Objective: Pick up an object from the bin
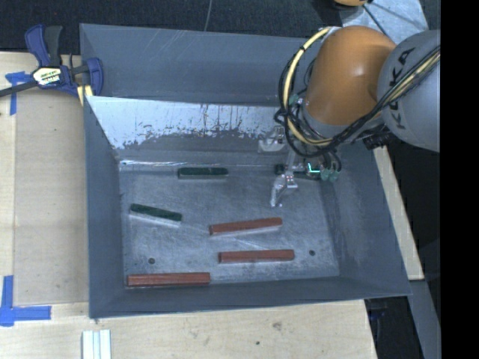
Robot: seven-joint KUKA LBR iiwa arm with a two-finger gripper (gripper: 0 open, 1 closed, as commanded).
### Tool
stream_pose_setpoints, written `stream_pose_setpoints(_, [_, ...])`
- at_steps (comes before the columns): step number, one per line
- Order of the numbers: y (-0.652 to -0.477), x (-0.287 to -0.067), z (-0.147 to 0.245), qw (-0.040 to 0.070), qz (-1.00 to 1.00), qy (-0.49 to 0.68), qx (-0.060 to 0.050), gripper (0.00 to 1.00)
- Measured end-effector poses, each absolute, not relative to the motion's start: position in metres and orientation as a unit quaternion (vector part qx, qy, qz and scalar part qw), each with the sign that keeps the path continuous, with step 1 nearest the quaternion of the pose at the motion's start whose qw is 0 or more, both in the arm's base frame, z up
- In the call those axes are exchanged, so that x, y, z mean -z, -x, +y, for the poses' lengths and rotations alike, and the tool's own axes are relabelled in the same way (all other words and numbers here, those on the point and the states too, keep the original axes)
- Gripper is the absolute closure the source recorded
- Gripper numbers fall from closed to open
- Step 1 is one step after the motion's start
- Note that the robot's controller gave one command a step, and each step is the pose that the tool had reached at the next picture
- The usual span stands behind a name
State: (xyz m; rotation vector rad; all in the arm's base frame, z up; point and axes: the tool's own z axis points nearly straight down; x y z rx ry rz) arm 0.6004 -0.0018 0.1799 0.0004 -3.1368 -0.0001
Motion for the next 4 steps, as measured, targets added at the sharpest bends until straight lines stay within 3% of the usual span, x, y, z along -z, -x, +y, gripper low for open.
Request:
stream_pose_setpoints(1, [-0.602,-0.184,-0.002,-0.002,-1.0,0.0,0.0,0.0])
stream_pose_setpoints(2, [-0.549,-0.081,-0.003,-0.002,-1.0,-0.011,0.0,1.0])
stream_pose_setpoints(3, [-0.549,-0.081,-0.003,-0.002,-1.0,-0.011,0.0,1.0])
stream_pose_setpoints(4, [-0.552,-0.117,-0.008,0.0,-1.0,-0.008,0.0,1.0])
